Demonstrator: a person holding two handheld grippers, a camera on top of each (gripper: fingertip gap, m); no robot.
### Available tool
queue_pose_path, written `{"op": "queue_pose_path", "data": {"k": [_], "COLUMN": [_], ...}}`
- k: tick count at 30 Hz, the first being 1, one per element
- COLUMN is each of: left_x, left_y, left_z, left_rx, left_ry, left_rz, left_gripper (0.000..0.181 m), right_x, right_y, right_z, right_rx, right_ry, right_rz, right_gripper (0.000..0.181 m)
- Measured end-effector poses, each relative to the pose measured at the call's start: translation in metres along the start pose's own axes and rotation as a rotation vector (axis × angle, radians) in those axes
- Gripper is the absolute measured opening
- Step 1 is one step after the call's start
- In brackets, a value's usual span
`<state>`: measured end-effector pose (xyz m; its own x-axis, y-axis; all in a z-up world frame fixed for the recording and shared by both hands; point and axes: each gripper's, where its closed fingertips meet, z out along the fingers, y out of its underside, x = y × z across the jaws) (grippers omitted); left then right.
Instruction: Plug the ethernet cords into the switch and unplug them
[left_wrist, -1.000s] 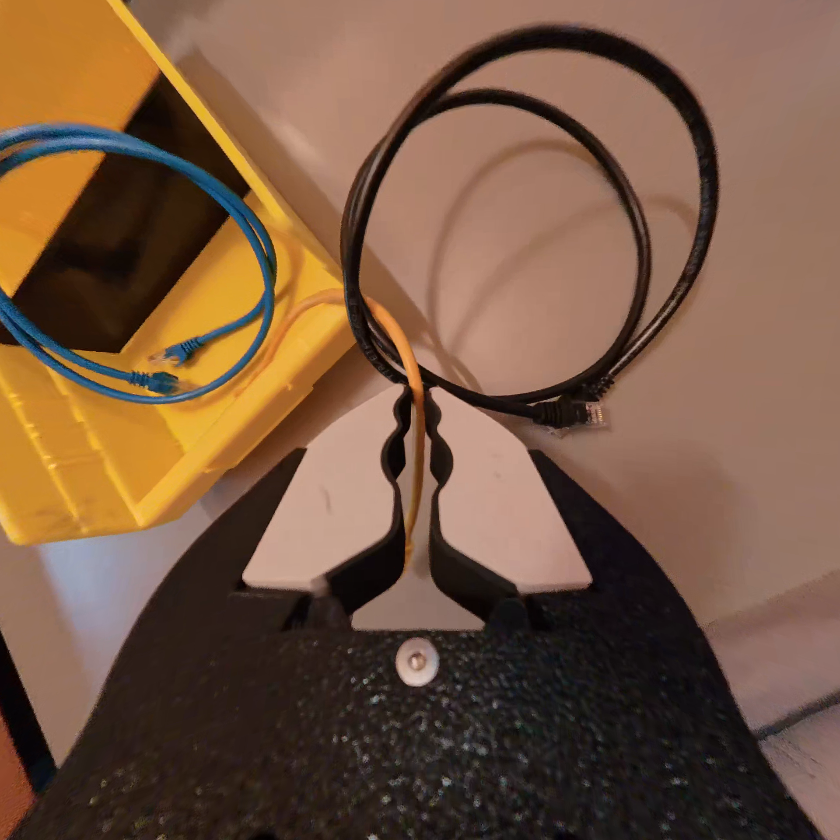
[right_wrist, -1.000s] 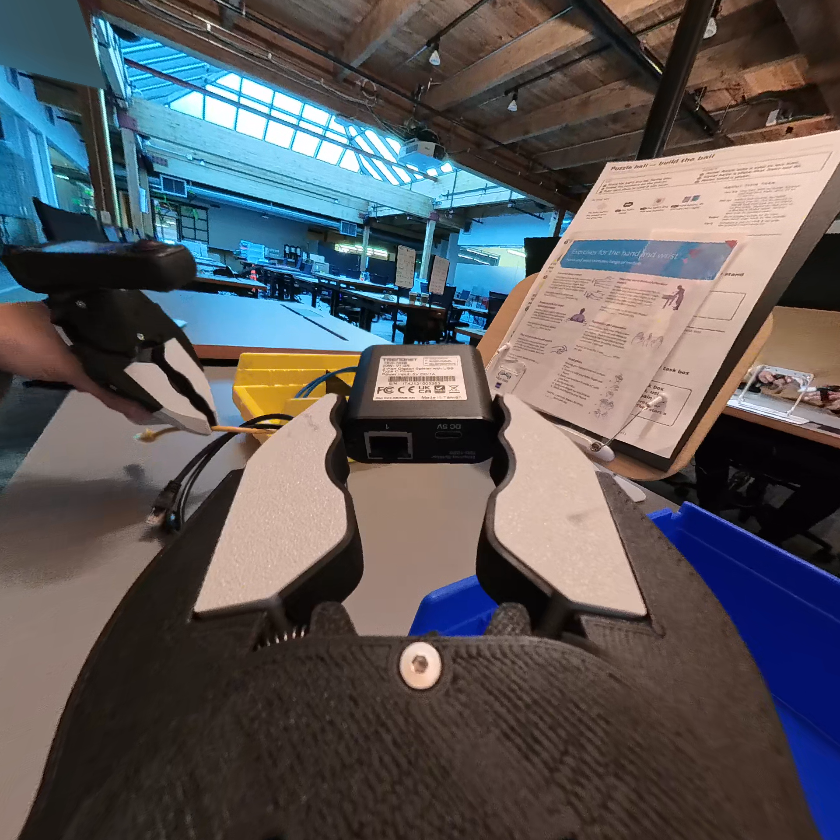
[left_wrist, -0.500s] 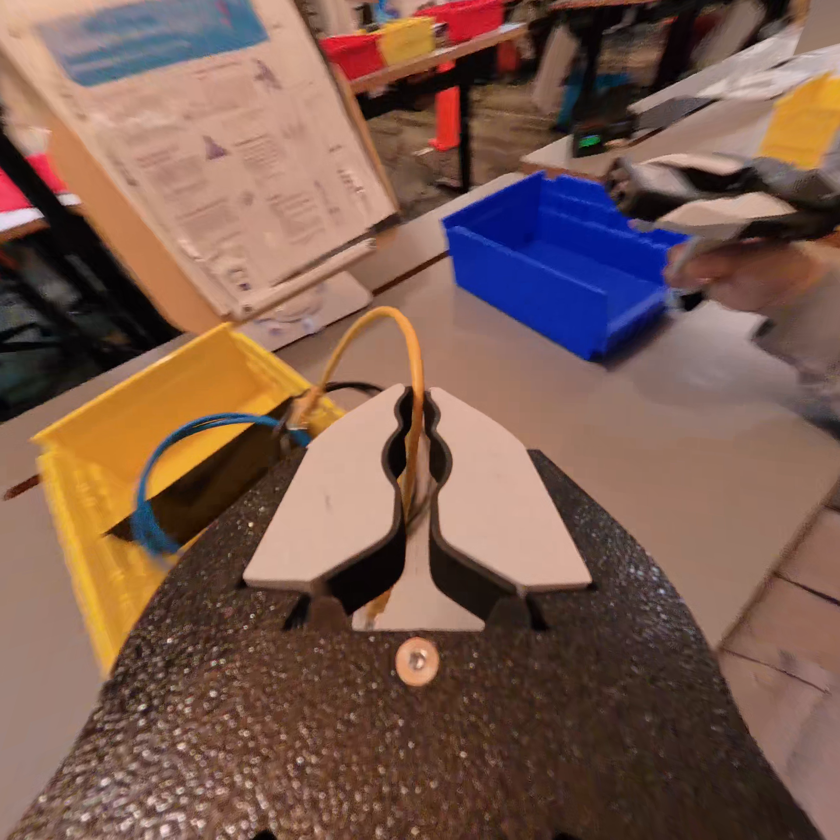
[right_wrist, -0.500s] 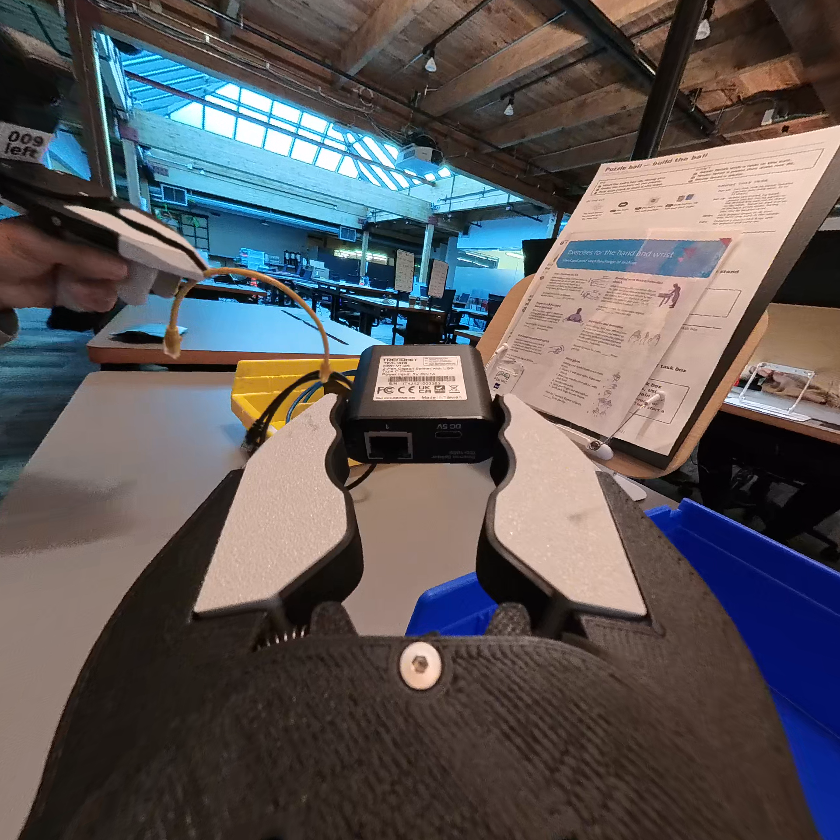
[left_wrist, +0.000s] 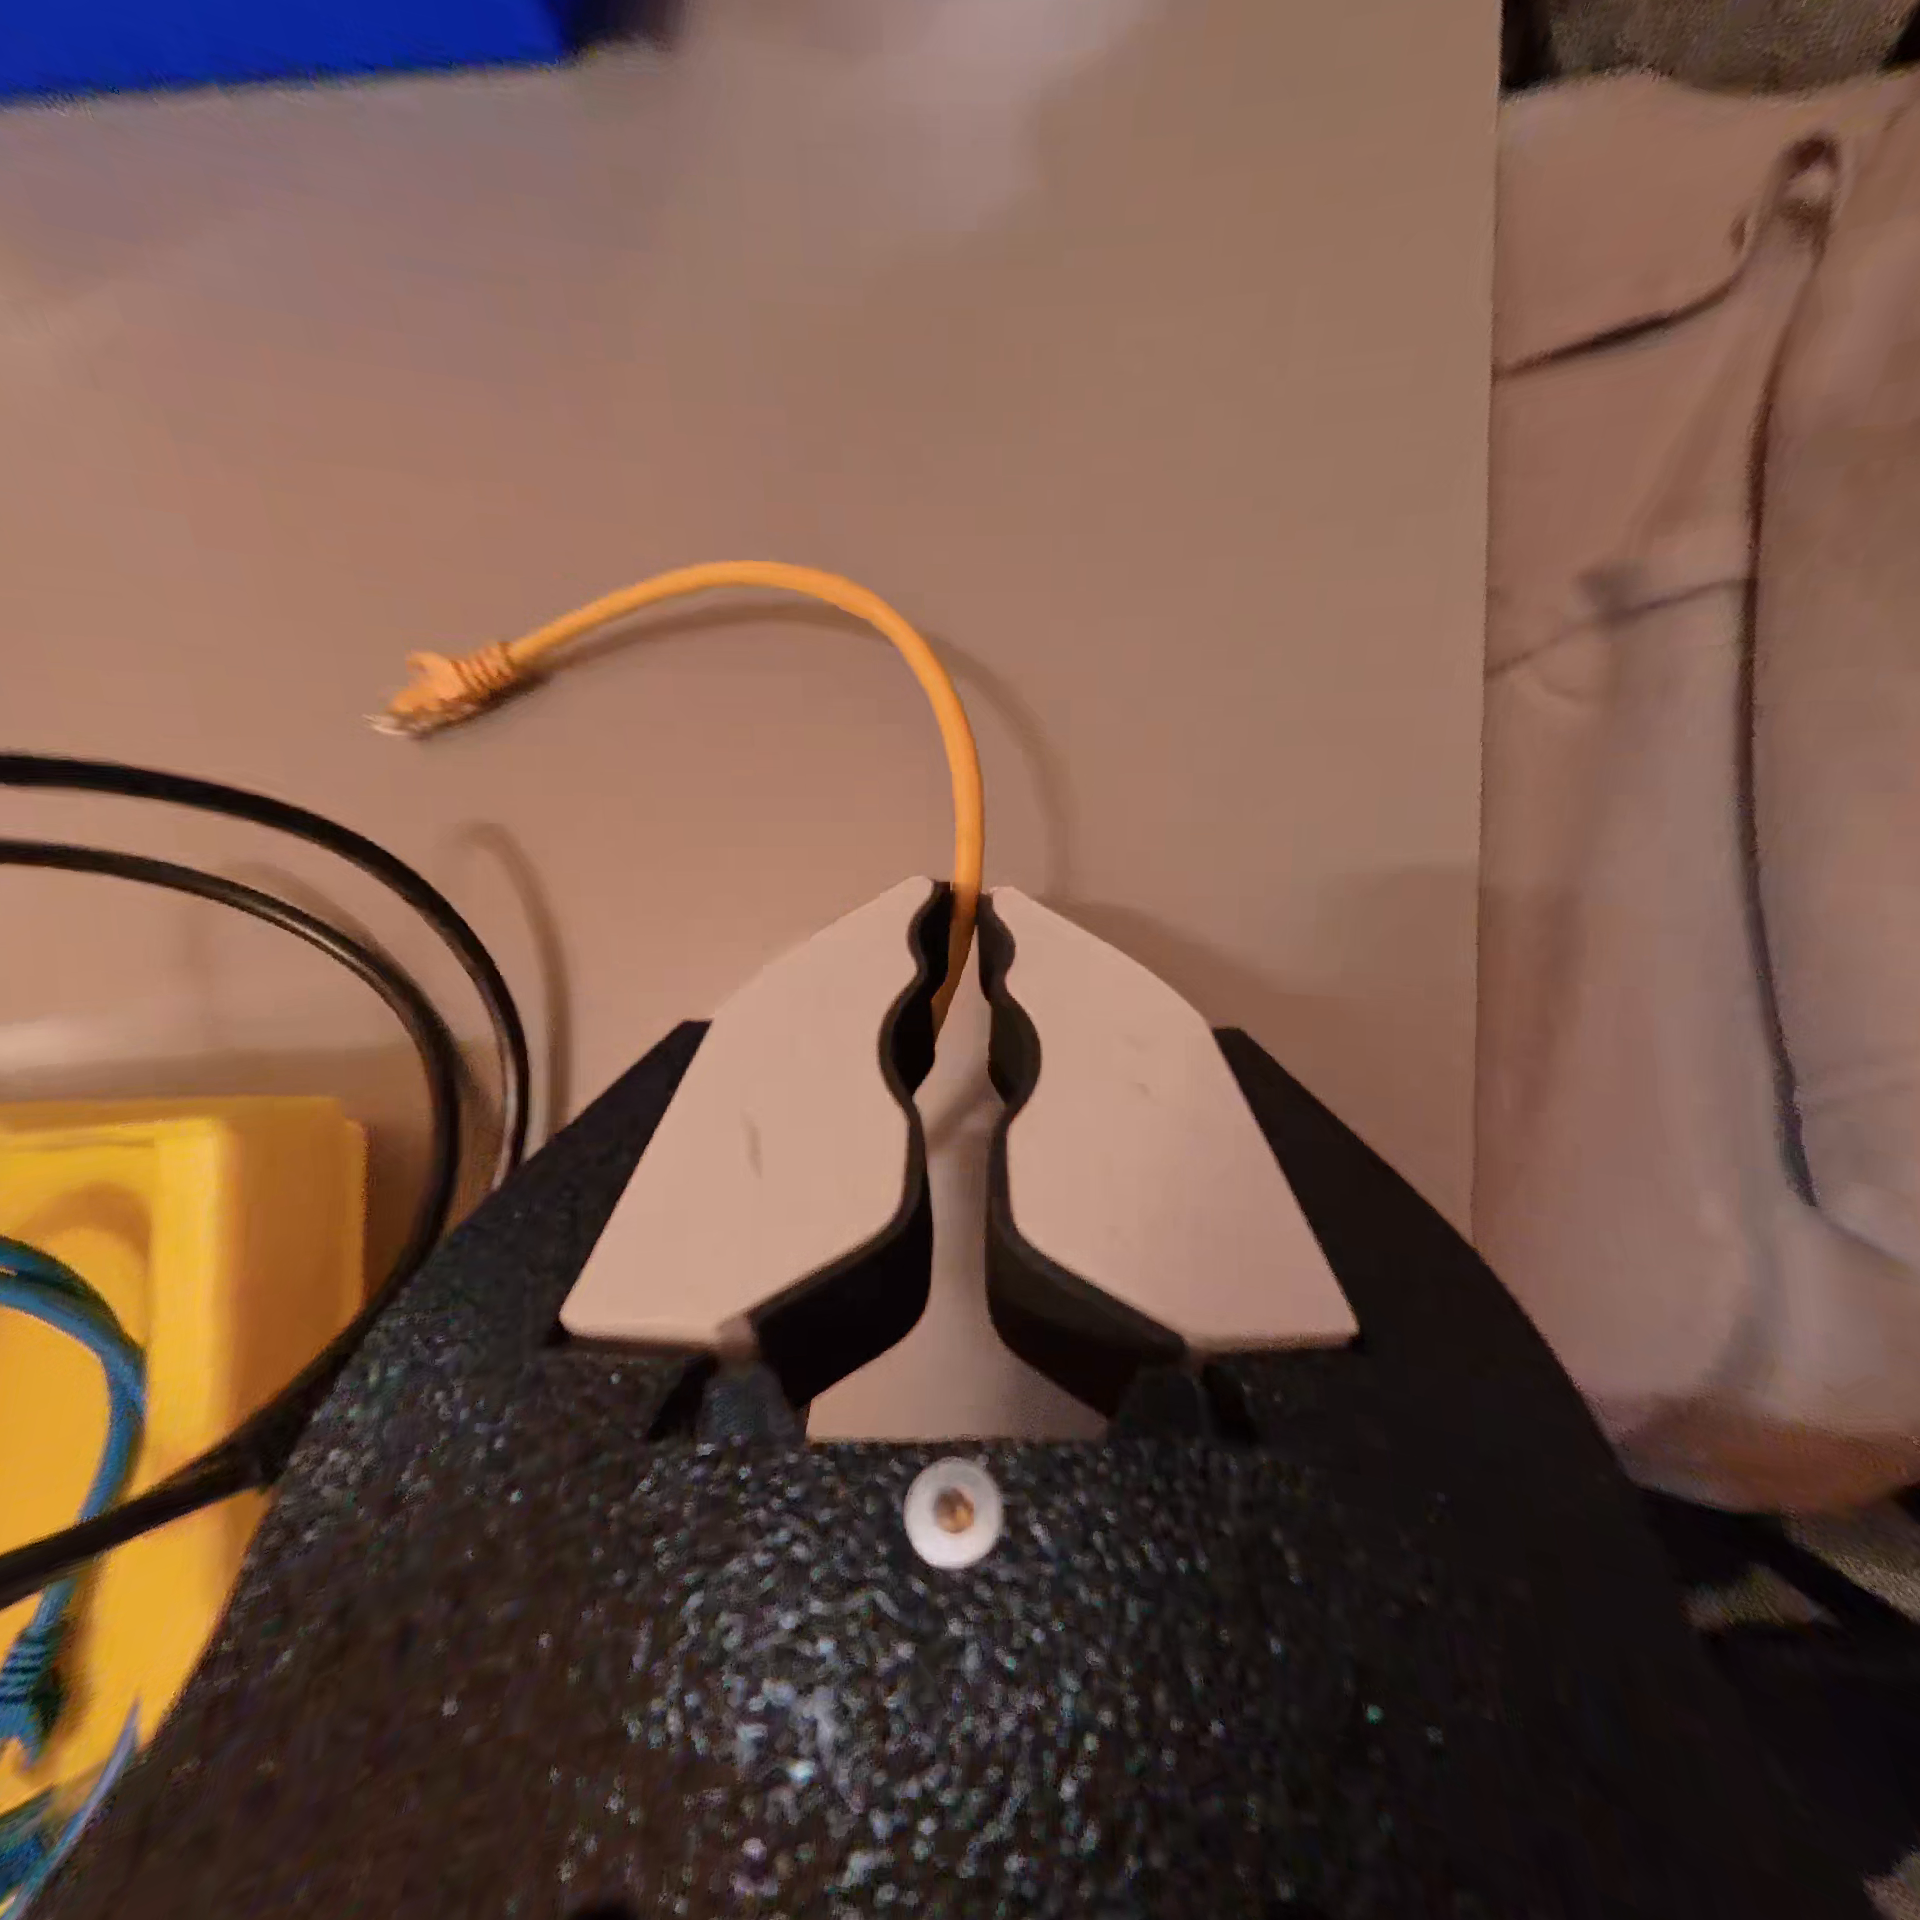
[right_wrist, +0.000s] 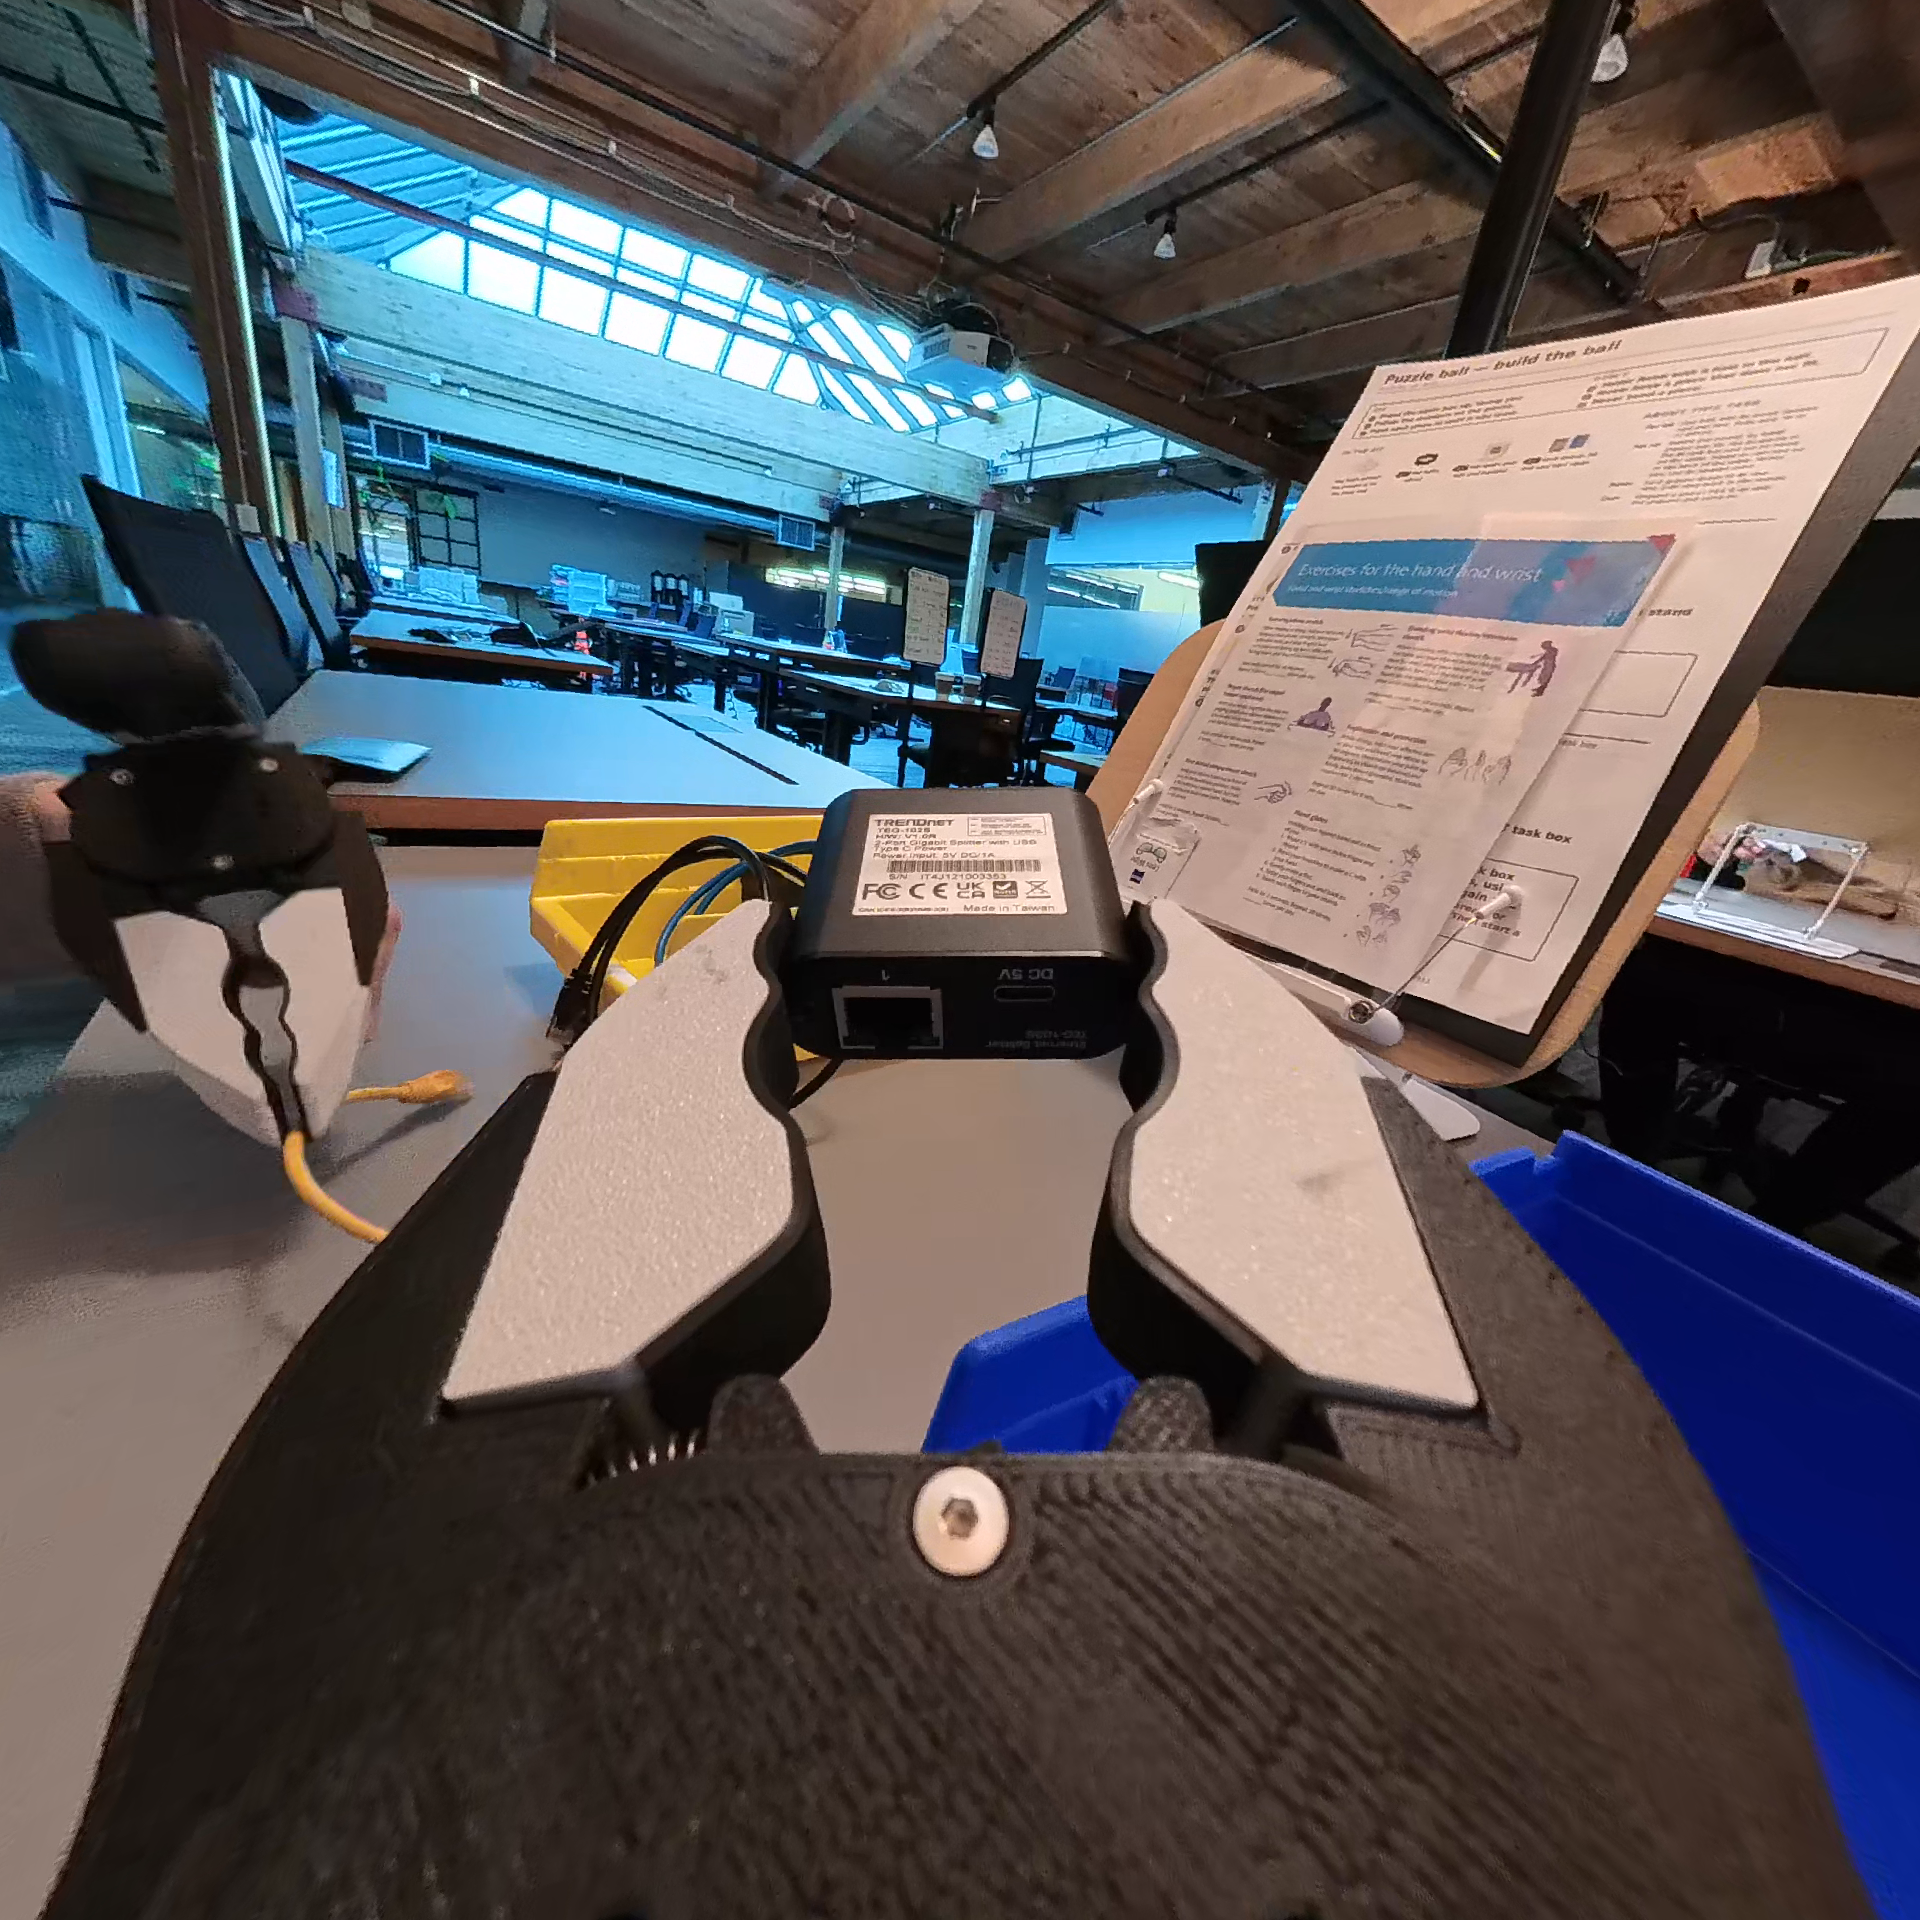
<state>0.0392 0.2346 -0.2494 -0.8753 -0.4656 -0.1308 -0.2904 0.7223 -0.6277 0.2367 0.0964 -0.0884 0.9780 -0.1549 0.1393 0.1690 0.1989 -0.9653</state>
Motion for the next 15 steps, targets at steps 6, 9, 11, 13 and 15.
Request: {"op": "queue_pose_path", "data": {"k": [6, 9, 11, 13, 15], "left_x": [-0.003, -0.008, -0.026, -0.057, -0.07], "left_y": [0.037, 0.025, 0.027, 0.051, 0.083], "left_z": [-0.011, -0.028, -0.043, -0.061, -0.075], "left_rx": [-0.097, 0.037, 0.073, 0.02, -0.036], "left_ry": [0.036, 0.024, -0.086, -0.285, -0.404], "left_rz": [-0.088, -0.176, -0.26, -0.443, -0.774], "left_gripper": [0.008, 0.029, 0.038, 0.035, 0.034], "right_x": [-0.001, -0.002, -0.003, -0.003, -0.003], "right_y": [0.002, 0.002, 0.003, 0.003, 0.003], "right_z": [0.002, 0.002, 0.003, 0.003, 0.003], "right_rx": [-0.004, -0.001, -0.004, -0.002, -0.002], "right_ry": [-0.005, -0.008, -0.007, -0.008, -0.008], "right_rz": [0.002, 0.004, 0.001, 0.003, -0.001], "right_gripper": [0.062, 0.061, 0.061, 0.061, 0.061]}}
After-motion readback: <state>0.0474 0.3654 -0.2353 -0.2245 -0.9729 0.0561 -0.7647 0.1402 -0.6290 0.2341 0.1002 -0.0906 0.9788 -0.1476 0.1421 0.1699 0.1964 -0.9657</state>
